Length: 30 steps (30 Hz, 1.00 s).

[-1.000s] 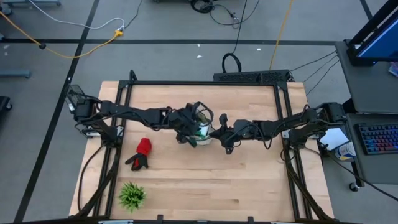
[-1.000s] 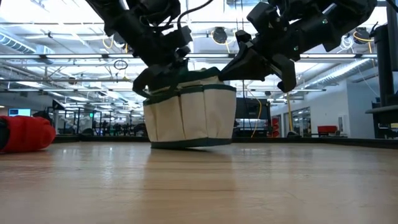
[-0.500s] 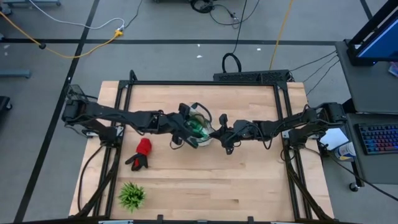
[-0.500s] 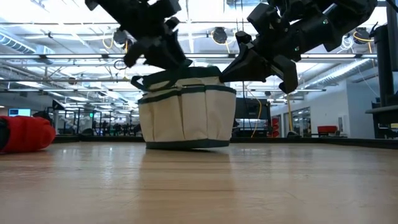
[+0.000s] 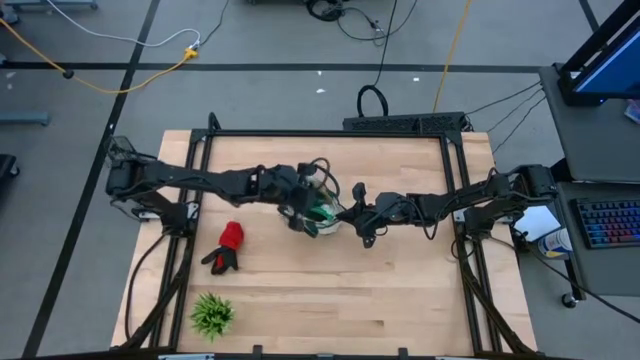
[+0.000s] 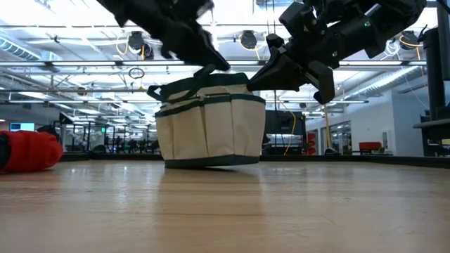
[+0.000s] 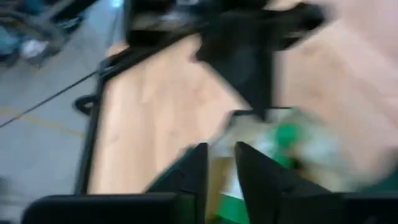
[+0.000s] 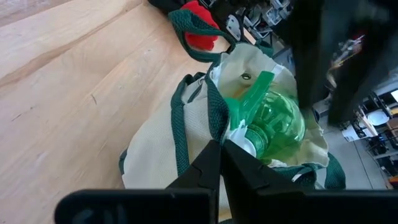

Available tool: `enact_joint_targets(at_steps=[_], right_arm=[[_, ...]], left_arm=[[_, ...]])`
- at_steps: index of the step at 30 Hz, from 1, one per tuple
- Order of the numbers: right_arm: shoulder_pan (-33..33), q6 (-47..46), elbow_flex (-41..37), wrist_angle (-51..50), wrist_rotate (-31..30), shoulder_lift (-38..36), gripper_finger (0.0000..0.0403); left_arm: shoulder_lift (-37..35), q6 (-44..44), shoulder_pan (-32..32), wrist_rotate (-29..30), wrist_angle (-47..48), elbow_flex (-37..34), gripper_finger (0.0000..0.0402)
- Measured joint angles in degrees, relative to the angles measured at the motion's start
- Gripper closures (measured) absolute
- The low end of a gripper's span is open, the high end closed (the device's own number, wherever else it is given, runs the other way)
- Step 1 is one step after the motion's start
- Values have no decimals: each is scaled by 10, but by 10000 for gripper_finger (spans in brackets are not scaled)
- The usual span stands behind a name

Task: Pick & Place Garden tools in Gardening bag
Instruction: Put the green spray bottle into the gardening bag

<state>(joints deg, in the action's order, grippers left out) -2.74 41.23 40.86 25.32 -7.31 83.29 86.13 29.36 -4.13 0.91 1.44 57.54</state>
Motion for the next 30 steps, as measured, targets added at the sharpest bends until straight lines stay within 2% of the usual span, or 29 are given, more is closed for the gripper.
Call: enact_joint_targets(at_steps=[3,6,8,14,21,30], right_arm=[[0,0,0,0,0,0,399],[0,0,0,-4,0,0,399],[0,0,0,-6,-1,0,399],[0,0,0,-5,-1,0,399],[0,0,0,9,-1,1,399],[0,-21,0,55,0,1,399]], left_arm=[[24,-1,-17,-9,-6,1,353],[41,-1,-24,-93,1,0,390],[45,-6,-24,-121,-3,0,396],[46,-6,-25,-117,35,1,398],[46,5,-29,-73,74,1,398],[46,18,-32,-84,105,1,396]])
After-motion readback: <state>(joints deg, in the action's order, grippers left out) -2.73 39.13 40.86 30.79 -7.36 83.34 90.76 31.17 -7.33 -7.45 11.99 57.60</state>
